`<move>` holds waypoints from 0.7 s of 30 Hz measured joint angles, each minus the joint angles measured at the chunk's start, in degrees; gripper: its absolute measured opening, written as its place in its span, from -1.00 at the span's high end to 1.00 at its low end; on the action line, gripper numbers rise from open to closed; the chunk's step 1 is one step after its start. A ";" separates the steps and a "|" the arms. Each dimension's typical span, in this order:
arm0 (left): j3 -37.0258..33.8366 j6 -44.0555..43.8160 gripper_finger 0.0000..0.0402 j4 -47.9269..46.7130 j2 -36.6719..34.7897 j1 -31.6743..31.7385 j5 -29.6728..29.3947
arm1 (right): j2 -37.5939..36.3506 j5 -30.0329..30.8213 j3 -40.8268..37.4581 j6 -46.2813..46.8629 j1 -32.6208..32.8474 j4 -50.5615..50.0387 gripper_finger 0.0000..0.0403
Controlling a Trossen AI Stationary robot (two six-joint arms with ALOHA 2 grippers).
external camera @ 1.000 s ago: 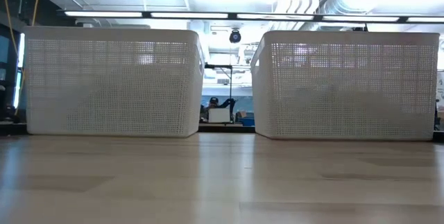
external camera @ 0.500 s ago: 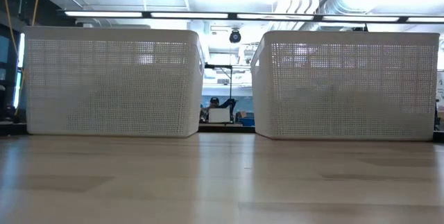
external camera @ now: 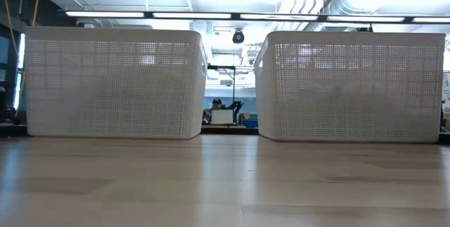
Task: Sort clothes
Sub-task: Return to Home Position
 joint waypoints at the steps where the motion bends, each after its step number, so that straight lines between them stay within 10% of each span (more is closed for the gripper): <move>1: 0.02 -0.29 0.47 0.00 0.00 0.00 -0.16 | -2.66 -1.45 -2.20 -2.05 -1.18 3.24 0.36; 14: 0.01 -4.74 0.47 1.61 0.00 0.01 -0.51 | -11.97 -23.27 -28.33 -18.27 -18.33 41.78 0.60; 21: 0.00 -4.34 0.47 2.84 -0.07 0.00 -0.65 | -12.02 -32.51 -32.22 -19.10 -29.49 45.45 0.76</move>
